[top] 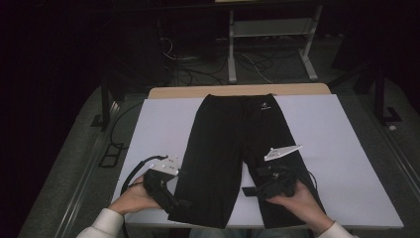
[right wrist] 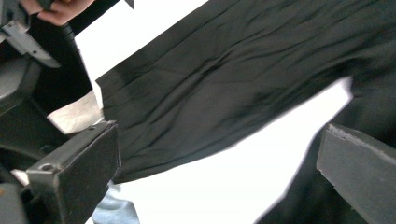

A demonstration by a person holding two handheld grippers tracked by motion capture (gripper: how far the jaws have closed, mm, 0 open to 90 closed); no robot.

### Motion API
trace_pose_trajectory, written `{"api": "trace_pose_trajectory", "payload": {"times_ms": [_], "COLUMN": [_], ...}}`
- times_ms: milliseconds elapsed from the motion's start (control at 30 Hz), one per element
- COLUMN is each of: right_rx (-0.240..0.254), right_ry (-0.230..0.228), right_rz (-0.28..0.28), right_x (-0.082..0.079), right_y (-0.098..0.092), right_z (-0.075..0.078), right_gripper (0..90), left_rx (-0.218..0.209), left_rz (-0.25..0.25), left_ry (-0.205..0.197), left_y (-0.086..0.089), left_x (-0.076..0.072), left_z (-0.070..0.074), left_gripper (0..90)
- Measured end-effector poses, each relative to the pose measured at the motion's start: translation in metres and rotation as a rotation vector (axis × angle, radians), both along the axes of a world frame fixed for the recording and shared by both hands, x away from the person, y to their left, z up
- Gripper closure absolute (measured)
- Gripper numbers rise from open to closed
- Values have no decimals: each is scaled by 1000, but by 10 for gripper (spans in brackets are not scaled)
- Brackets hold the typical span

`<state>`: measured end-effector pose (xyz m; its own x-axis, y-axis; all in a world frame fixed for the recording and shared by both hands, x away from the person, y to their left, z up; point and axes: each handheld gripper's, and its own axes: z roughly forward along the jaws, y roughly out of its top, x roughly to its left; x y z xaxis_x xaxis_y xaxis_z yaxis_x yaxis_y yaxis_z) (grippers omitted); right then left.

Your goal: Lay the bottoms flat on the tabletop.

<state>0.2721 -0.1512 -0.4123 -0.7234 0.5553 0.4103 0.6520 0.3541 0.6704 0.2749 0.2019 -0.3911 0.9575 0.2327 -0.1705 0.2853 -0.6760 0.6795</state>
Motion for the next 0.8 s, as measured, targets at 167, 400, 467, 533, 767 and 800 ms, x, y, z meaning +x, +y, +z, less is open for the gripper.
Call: {"api": "trace_pose_trajectory", "payload": {"times_ms": [167,400,467,533,767,800], "right_rx": [17,19,23,24,63,68], "right_ry": [-18,-65,-80,-105,-159,-168], "right_rz": [-42,-81,-93,-104,-160,-166], "right_x": [5,7,7,7,8,8], "right_y": [-20,-40,-45,-50,-72,-76], "right_z": [6,10,10,9,0,0], "right_gripper": [0,0,0,0,0,0], "left_rx": [-41,-111,-141,-175,-268,-269], "left_rz": [23,81,113,149,257,264], "left_ry": [-8,-34,-45,-60,-117,-121], "left_y": [-8,-19,-21,-22,-19,-18], "left_x": [4,9,11,13,14,14], "left_z": [0,0,0,-2,-12,-13], "left_gripper": [0,0,0,0,0,0]}}
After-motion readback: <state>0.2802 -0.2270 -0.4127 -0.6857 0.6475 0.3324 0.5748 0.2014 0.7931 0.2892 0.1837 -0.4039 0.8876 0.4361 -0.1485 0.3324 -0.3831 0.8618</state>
